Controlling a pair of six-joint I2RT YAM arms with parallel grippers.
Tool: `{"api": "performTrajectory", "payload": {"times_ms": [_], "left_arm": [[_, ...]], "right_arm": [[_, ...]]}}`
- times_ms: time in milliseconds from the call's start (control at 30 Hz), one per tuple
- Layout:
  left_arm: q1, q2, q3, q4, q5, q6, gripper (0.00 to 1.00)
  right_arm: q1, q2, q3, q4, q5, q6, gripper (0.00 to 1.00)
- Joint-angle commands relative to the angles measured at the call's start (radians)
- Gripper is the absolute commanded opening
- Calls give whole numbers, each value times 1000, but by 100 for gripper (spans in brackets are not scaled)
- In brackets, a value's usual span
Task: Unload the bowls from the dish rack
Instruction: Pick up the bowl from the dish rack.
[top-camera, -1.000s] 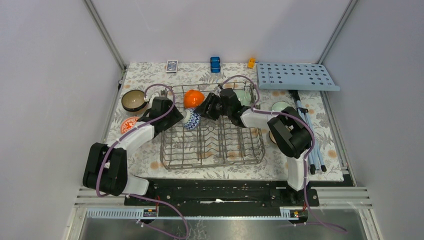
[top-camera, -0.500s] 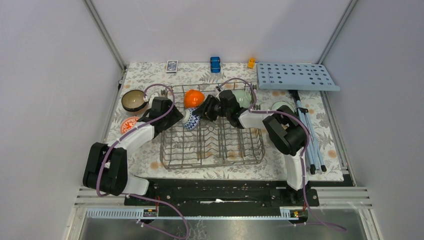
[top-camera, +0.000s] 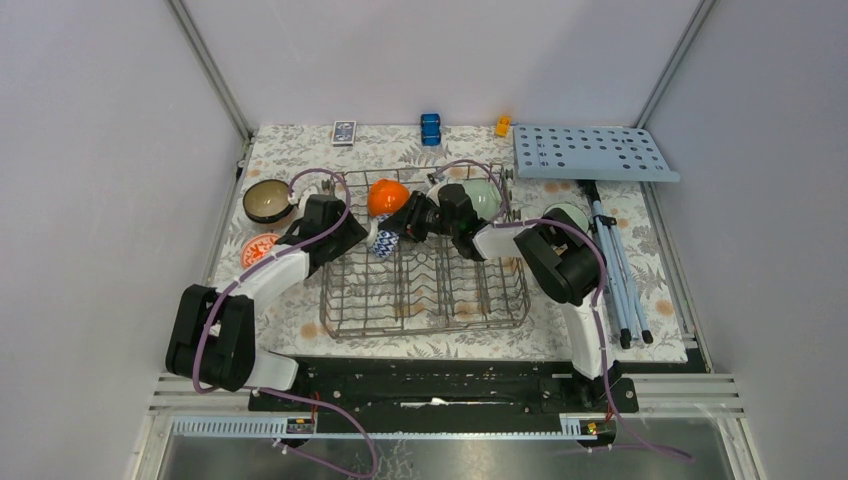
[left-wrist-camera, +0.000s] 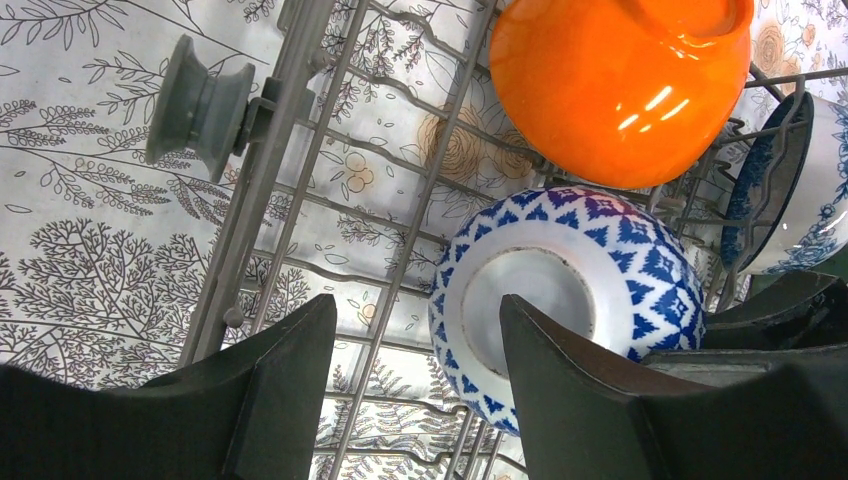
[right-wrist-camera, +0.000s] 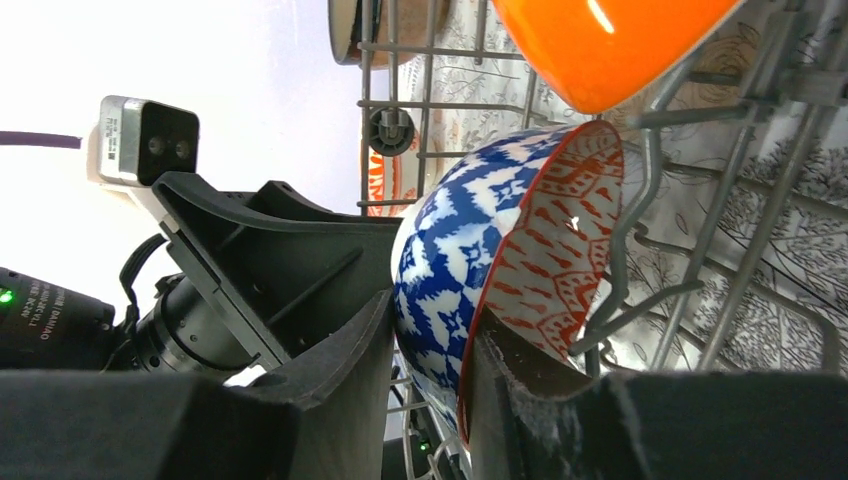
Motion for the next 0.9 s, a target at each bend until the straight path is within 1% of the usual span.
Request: {"api": "performTrajectory", "payload": {"times_ms": [0,400,467,633,867], "left_arm": [[4,-2,-16,-24,-16,9,66],[4,-45,-4,-60,-43,18,66],[6,-54,-1,-69,-45,18,66],[9,-94,7,-91,-59,21,67],[11,-163,66,-163,-108,30,73]], "right_arm": [[17,16,10,131,-49,34,35],[21,44,23,235,-85,76,17],[22,48,24,251,-89,85,13],[25,59,34,301,-110,108,0],[29,62,62,369,-132,127,0]]}}
